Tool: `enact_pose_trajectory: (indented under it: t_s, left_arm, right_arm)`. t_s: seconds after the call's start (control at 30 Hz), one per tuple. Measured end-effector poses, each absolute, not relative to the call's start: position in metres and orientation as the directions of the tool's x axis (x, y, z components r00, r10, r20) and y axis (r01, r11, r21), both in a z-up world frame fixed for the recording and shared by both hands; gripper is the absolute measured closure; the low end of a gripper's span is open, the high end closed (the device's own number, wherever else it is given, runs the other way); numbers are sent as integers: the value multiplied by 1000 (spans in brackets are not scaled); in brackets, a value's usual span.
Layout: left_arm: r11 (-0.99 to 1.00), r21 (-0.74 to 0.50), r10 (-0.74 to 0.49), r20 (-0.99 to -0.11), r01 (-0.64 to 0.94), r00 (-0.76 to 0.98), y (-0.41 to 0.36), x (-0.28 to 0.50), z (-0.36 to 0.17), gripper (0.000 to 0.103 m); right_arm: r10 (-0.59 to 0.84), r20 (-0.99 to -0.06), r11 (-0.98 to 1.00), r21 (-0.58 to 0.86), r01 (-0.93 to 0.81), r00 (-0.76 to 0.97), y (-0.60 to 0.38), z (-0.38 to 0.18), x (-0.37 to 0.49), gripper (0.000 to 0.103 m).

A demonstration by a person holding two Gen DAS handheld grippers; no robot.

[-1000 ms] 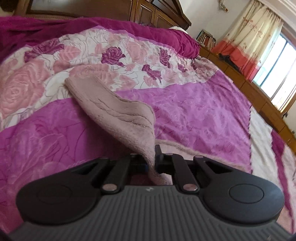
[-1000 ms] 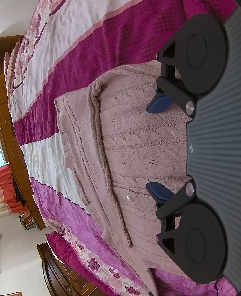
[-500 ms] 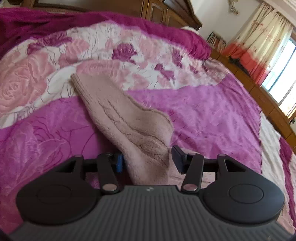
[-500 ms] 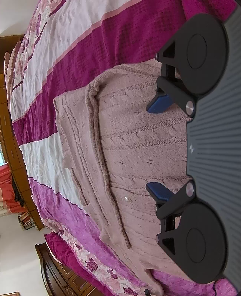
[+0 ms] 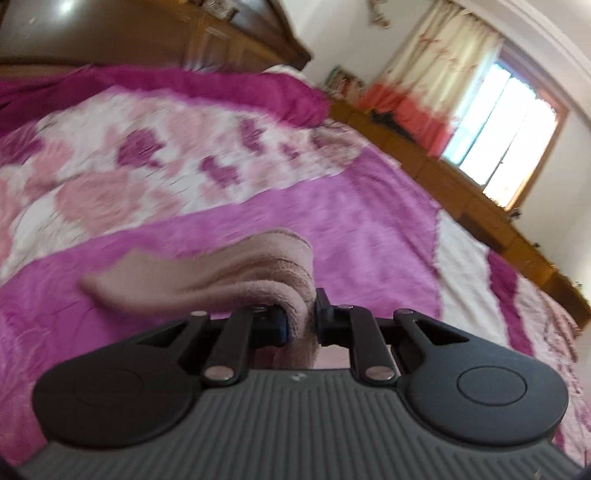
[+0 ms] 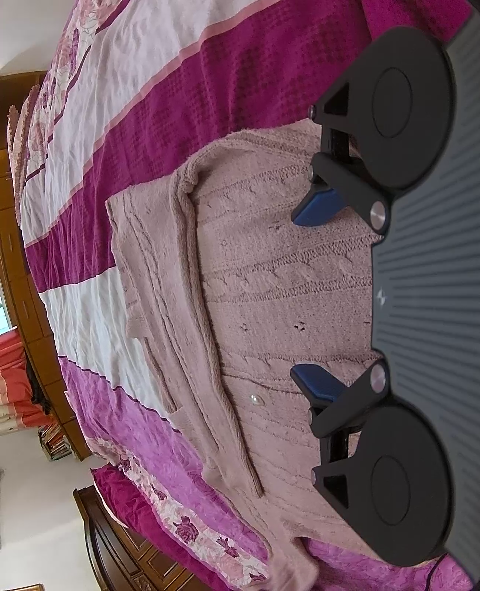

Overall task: Fold small clothes
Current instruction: 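Lift the sleeve with the left gripper, carry it across the front, release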

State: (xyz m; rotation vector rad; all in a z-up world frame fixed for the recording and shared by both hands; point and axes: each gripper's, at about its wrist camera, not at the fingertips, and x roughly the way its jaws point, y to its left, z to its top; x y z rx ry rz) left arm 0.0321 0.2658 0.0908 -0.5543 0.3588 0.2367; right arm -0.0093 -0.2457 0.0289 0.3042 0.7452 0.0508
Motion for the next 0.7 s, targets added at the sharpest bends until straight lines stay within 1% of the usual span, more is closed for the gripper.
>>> enact_pose_trajectory:
  t_s: [0.17,0.3,0.43,0.57,0.7]
  left_arm:
    - [850,-473,71,-334,-232,940,227,41,116,87]
    - [862,-476,6,-330,-172,944,194,50,122,87]
    - [878,-464,-57,-344,-117,937,160,54,118,87]
    - [895,-441,-122,-376,-62,919,124,58,106,87]
    - [906,-422,-157,-416,-37,896,103,62,91,87]
  right_arm:
    - [158,-653,951,303,64,740,-249,29,-13,16]
    - [159,-649,947,314,71,744,-252,29,-15,16]
    - [160,-645,945,319,73,747,-253,29,-16,16]
    - [161,-644,945,320,73,748,-254,28,-18,16]
    - [162,-641,944,323,72,750,-255,28,-20,16]
